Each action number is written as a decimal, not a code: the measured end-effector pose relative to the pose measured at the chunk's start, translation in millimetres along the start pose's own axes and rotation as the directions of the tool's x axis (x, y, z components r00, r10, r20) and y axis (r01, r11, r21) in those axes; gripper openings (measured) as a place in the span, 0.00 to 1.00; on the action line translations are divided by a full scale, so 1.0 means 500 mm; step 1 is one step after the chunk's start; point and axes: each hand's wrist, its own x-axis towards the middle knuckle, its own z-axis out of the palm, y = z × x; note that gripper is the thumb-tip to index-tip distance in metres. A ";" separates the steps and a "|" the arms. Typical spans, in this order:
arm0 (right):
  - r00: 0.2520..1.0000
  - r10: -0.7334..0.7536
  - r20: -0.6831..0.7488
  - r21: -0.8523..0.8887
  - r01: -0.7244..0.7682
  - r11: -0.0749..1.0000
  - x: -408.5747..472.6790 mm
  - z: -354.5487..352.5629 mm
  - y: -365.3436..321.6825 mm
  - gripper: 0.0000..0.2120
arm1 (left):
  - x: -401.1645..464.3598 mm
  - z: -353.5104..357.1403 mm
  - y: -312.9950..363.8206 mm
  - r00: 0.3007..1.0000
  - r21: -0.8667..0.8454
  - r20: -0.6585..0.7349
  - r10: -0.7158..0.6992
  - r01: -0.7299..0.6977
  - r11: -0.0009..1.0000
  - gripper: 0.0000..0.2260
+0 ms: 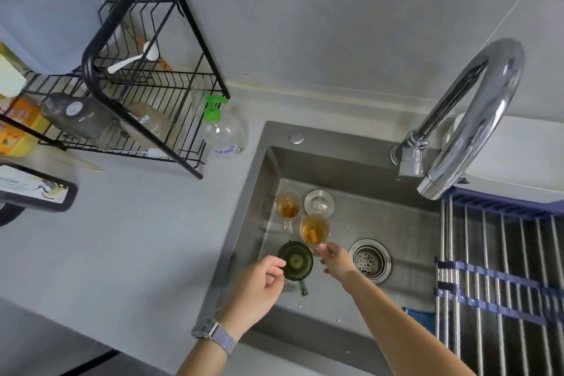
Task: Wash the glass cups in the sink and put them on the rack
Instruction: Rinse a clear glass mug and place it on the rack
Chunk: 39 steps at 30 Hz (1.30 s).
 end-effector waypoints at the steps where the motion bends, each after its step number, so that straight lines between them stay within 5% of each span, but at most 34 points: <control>1: 1.000 -0.018 -0.015 -0.027 0.018 0.999 -0.002 -0.005 0.002 0.16 | -0.003 -0.001 -0.001 1.000 0.000 -0.001 0.003 -0.003 1.000 0.10; 14: 0.982 -0.186 -0.042 0.164 0.190 0.968 -0.141 -0.098 0.033 0.16 | -0.016 -0.021 0.042 0.997 -0.023 0.051 0.059 -0.058 0.998 0.12; 23: 0.952 -0.302 -0.044 0.341 0.298 0.892 -0.325 -0.154 -0.038 0.20 | -0.022 0.013 0.136 0.985 -0.183 0.072 0.159 -0.144 0.972 0.29; 28: 0.950 -0.311 -0.016 0.424 0.288 0.859 -0.381 -0.174 -0.049 0.19 | -0.028 0.005 0.170 0.964 -0.177 0.160 0.213 -0.184 0.967 0.46; 34: 0.962 -0.272 0.018 0.566 0.215 0.796 -0.411 -0.173 -0.044 0.19 | -0.024 -0.003 0.167 0.904 -0.236 0.314 0.291 -0.223 0.946 0.50; 39: 0.967 -0.254 0.036 0.781 0.131 0.610 -0.409 -0.153 -0.054 0.15 | -0.019 -0.017 0.154 0.882 -0.470 0.369 0.293 -0.095 0.878 0.42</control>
